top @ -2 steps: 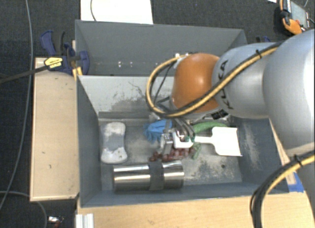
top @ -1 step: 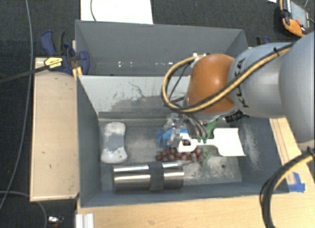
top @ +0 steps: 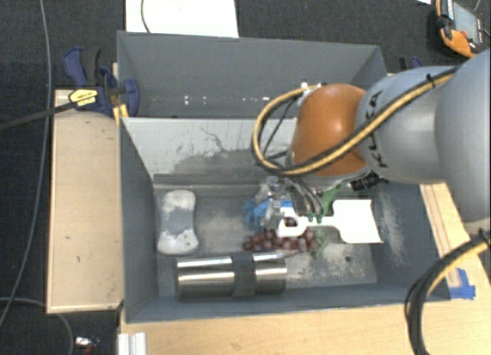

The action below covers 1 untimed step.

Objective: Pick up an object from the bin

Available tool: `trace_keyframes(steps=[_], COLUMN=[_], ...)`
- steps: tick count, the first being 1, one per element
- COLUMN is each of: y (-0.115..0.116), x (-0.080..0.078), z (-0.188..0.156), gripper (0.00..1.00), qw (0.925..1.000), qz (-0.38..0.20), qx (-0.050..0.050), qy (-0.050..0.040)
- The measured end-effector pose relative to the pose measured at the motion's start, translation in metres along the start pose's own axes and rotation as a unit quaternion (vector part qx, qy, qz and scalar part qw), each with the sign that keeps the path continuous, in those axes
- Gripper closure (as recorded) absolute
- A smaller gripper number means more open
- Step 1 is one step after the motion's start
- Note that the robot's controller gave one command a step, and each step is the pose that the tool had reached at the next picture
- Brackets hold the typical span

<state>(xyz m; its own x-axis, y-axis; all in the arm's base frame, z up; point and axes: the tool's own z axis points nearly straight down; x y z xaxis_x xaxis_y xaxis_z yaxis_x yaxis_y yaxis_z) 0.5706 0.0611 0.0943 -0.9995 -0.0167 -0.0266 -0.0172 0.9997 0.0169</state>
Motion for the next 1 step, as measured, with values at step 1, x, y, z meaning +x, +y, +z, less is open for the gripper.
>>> trace_keyframes(steps=[1], y=[0.0072], x=[-0.0102], z=[-0.1064], gripper=[1.0], qw=[1.0], qz=[-0.009], qx=[0.0], qy=[0.0003])
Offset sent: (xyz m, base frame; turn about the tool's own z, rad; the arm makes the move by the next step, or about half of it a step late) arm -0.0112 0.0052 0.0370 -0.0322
